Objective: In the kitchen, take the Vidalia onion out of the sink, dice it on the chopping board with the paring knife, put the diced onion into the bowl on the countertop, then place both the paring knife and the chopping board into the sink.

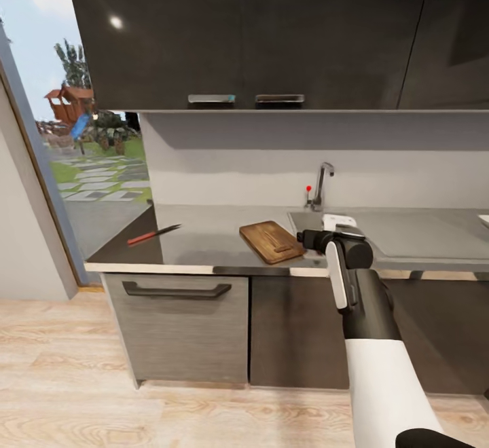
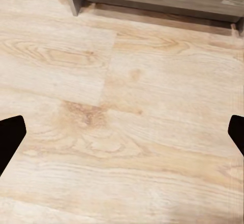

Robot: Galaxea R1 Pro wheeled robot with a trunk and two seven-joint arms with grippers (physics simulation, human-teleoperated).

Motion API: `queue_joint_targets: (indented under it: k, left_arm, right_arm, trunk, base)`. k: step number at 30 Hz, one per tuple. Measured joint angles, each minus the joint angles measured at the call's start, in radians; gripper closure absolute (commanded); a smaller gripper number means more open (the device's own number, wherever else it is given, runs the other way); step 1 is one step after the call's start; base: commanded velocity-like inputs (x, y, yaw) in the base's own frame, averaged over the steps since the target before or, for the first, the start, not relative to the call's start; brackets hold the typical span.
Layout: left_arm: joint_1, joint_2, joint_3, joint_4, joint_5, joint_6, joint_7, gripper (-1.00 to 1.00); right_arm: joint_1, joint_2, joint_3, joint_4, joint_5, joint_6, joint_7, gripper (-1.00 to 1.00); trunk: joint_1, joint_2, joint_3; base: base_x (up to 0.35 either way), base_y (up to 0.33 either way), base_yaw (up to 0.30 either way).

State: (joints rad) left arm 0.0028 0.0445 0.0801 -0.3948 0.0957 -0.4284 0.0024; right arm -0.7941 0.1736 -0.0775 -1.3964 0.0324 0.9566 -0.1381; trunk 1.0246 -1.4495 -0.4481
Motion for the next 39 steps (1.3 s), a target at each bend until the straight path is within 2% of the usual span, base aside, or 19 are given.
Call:
queue_joint_targets:
  k: [6,15,20,23,39]
  left_arm:
    - [0.0,0.001,0.0,0.0,0.0,0.0,0.0,-1.0]
    - [0.0,0.0,-0.001,0.0,0.0,0.0,0.001,-1.0]
    - [0.0,0.0,-0.001,0.0,0.0,0.0,0.0,-1.0]
    - [0.0,0.0,-0.001,0.0,0.0,0.0,0.0,-1.0]
    - [0.0,0.0,-0.002,0.0,0.0,0.0,0.0,-1.0]
  right_arm:
    - [0.0,0.0,-0.001,0.022,0.0,-0.001,0.001,-1.0]
    - [0.0,0.0,-0.007,0.058,0.002,-0.005,-0.003,-1.0]
    - [0.0,0.0,-0.067,0.117,0.004,-0.043,-0.007,-1.0]
    - [0.0,0.0,-0.081,0.156,0.004,-0.069,-0.011,-1.0]
    - [0.0,0.0,-0.087,0.188,0.005,-0.08,-0.021,-1.0]
  trunk:
    - [0.0,0.0,0.0]
    - [0.0,0.0,0.0]
    - [0.0,0.0,0.0]
    - [0.0,0.0,0.0]
    - [0.0,0.0,0.0]
  base:
    - [0.196,0.088,0.0]
    - [0.034,0.011,0.0]
    - [0.086,0.029,0.0]
    - [0.167,0.122,0.0]
    - [0.072,0.055,0.0]
